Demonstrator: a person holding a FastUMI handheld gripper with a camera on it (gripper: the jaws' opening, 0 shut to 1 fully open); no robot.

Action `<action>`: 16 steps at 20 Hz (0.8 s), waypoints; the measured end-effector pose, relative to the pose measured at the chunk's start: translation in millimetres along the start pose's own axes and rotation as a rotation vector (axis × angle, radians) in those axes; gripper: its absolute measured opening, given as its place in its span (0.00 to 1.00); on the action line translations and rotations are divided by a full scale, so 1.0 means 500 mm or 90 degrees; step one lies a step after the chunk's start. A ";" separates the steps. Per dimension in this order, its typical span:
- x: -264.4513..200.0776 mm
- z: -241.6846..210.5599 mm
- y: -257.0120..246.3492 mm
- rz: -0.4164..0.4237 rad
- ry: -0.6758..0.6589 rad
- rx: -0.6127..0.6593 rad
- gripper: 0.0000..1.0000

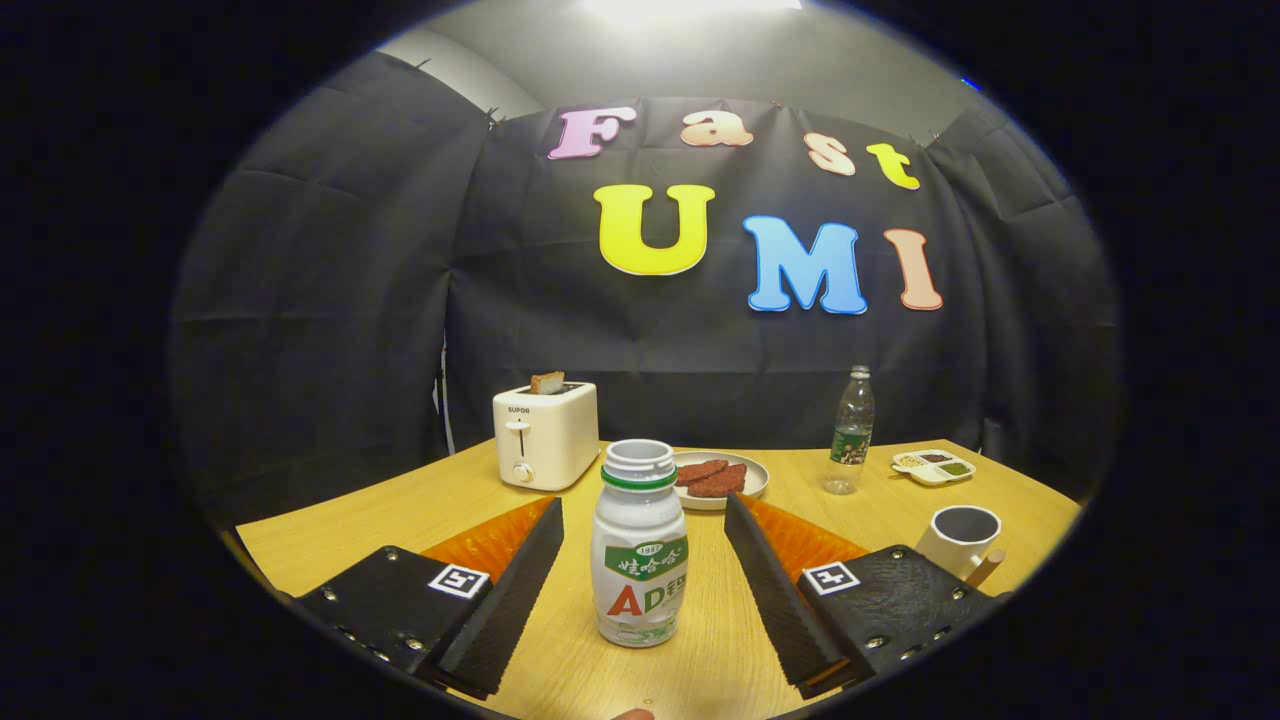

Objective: Take the bottle from table, then pour the juice into the cup, finally place the bottle on the coaster

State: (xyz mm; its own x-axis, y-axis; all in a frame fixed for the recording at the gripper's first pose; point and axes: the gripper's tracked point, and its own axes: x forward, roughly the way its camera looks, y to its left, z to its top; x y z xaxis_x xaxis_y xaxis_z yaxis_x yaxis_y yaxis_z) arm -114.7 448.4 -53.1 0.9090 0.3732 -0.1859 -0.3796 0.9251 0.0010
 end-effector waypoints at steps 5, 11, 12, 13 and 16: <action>0.059 -0.063 0.004 0.004 0.038 0.008 0.97; 0.087 -0.113 0.011 0.026 0.072 0.037 0.75; 0.093 -0.115 0.014 0.029 0.069 0.043 0.74; 0.096 -0.113 0.013 0.031 0.067 0.045 0.72; 0.099 -0.113 0.007 0.028 0.062 0.059 0.69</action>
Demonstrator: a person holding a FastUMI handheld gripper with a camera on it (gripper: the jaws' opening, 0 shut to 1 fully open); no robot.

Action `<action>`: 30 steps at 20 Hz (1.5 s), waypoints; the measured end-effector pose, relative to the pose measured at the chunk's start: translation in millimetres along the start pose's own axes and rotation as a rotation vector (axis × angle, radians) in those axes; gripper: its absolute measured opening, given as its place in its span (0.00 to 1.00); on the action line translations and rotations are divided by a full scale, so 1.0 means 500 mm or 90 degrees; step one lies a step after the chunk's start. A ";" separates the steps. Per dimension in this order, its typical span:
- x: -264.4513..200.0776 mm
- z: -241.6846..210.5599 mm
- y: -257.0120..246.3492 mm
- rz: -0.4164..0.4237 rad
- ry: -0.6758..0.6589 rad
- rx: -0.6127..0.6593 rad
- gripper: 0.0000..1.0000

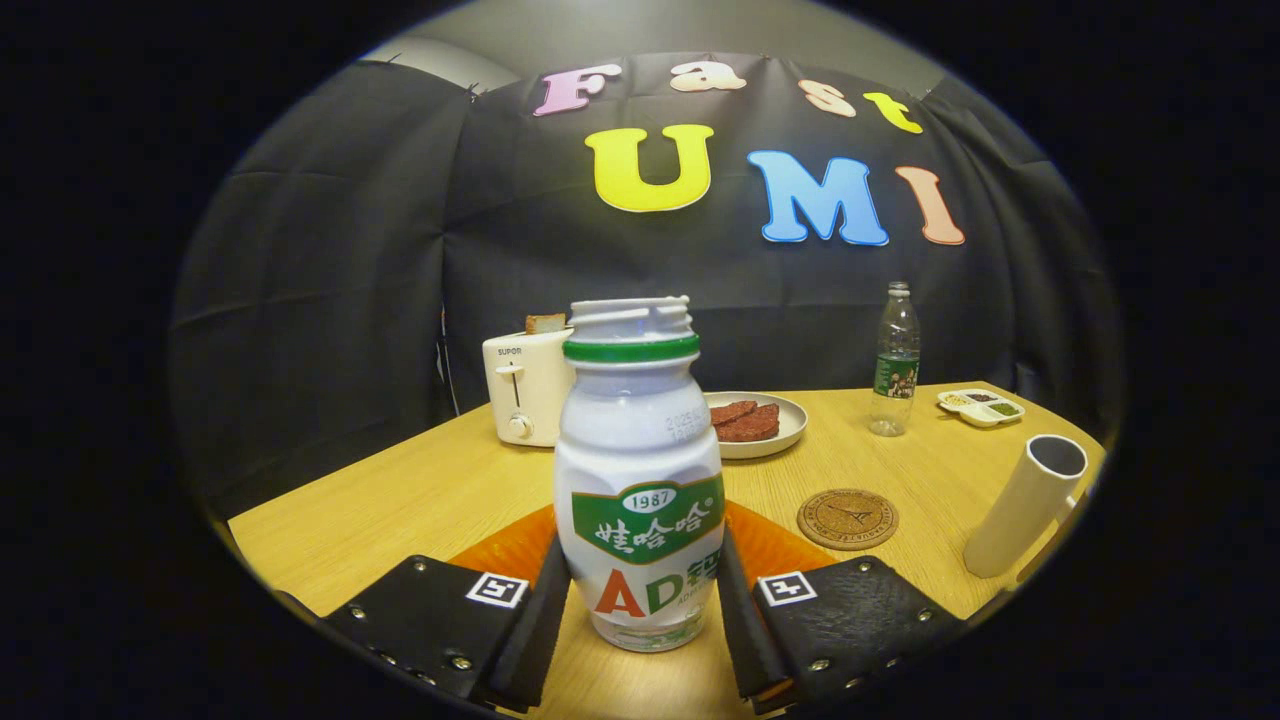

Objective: Take the bottle from table, then pour the juice into the cup, finally place the bottle on the coaster

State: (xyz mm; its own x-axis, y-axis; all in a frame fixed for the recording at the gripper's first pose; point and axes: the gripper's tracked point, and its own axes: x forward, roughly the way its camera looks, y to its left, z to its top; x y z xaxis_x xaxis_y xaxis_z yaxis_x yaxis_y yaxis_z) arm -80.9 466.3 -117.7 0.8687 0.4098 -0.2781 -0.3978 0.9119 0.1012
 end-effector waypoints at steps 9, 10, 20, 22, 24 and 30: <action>-0.026 0.041 -0.058 0.018 -0.069 0.200 0.66; -0.031 0.051 -0.066 0.021 -0.080 0.224 0.66; -0.051 0.111 -0.145 0.048 -0.153 0.429 0.66; -0.060 0.122 -0.161 0.054 -0.169 0.468 0.66; -0.069 0.130 -0.178 0.058 -0.184 0.506 0.66; -0.062 0.147 -0.218 0.079 -0.212 0.620 0.66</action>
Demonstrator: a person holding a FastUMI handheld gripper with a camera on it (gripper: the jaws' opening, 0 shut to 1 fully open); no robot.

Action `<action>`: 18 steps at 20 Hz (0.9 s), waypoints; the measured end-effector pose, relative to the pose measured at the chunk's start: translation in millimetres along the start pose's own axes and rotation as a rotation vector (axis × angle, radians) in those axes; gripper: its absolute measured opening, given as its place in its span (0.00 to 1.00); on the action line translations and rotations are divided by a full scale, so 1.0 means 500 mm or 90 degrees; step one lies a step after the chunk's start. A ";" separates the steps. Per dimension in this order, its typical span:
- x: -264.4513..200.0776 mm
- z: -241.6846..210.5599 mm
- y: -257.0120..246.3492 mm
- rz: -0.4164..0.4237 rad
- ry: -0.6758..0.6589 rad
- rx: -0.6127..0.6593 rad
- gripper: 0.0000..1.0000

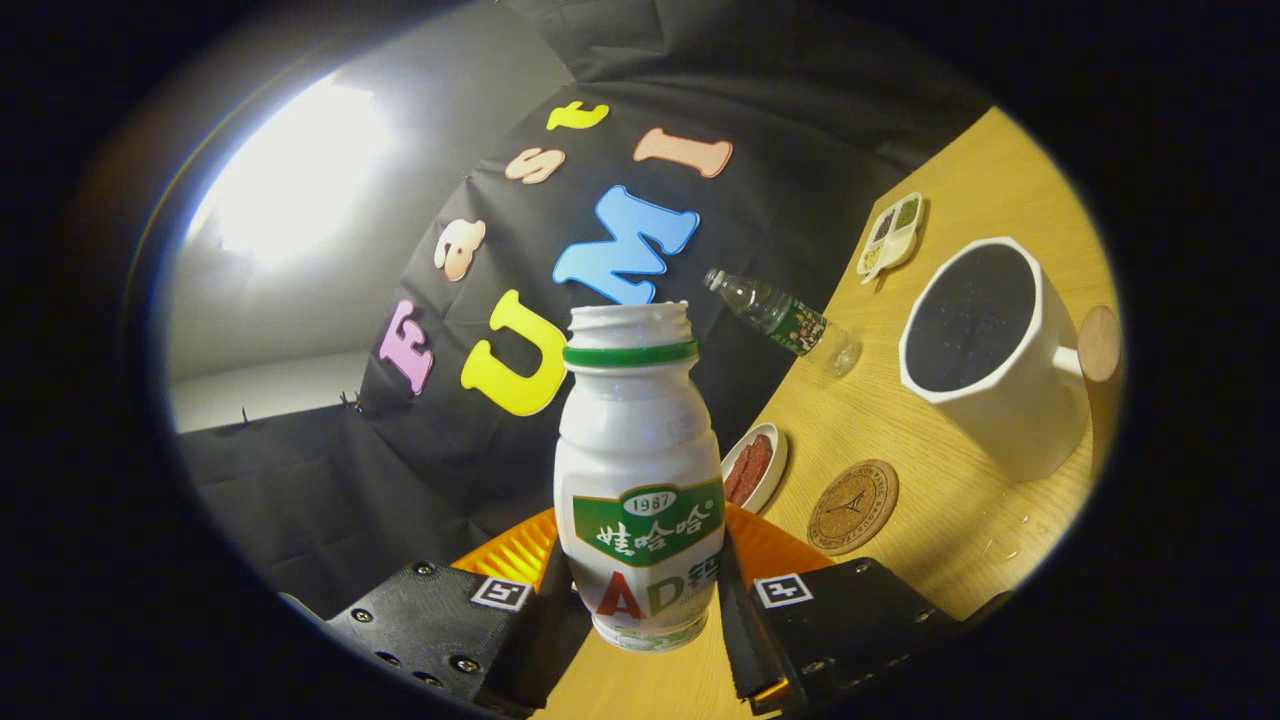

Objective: Take the bottle from table, then pour the juice into the cup, finally place the bottle on the coaster

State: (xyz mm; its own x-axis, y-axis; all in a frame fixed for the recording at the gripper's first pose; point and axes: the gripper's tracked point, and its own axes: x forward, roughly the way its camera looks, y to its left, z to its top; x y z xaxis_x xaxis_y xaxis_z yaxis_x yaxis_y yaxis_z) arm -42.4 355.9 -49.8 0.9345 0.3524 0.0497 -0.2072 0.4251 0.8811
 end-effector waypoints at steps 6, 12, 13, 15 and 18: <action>-0.007 0.022 -0.006 0.006 -0.014 0.094 0.66; -0.003 0.047 -0.006 0.009 -0.028 0.156 0.66; -0.005 0.054 -0.006 0.012 -0.033 0.170 0.66; -0.002 0.066 -0.008 0.016 -0.042 0.195 0.66; -0.003 0.078 -0.010 0.024 -0.057 0.232 0.66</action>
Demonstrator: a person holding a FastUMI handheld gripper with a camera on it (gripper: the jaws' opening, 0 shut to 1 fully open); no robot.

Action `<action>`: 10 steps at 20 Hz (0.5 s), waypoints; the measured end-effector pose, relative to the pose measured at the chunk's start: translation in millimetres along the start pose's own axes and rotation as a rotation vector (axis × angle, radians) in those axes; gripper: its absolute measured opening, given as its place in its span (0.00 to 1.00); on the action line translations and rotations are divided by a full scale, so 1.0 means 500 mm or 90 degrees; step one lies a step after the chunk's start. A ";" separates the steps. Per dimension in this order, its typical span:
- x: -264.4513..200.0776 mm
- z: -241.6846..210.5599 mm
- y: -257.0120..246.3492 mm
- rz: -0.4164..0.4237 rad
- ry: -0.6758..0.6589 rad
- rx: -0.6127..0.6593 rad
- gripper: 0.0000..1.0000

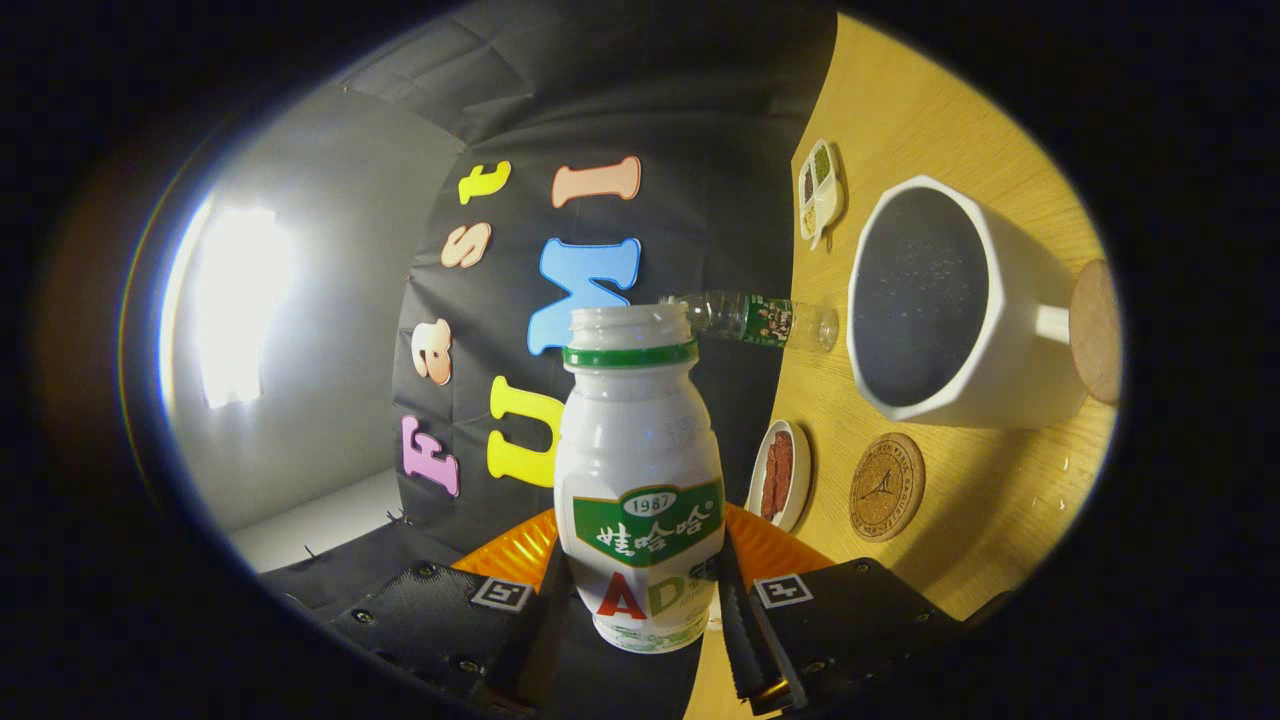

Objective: Take the bottle from table, then pour the juice into the cup, finally place the bottle on the coaster

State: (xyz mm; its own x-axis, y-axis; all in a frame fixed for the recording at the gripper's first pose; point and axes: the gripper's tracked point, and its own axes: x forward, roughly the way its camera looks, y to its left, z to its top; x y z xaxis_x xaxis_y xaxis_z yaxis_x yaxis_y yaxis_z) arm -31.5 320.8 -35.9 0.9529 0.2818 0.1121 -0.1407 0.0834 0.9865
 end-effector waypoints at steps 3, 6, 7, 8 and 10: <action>0.005 0.008 0.003 0.007 -0.007 0.032 0.66; 0.001 0.013 0.007 0.013 -0.013 0.058 0.66; -0.001 0.013 0.007 0.015 -0.015 0.066 0.66; -0.001 0.014 0.007 0.017 -0.016 0.074 0.66; 0.000 0.018 0.010 0.020 -0.018 0.087 0.66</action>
State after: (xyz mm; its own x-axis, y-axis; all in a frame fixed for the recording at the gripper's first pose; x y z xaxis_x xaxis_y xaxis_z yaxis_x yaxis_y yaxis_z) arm -29.6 312.8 -29.8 0.9563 0.2545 0.1439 -0.1339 -0.0564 0.9894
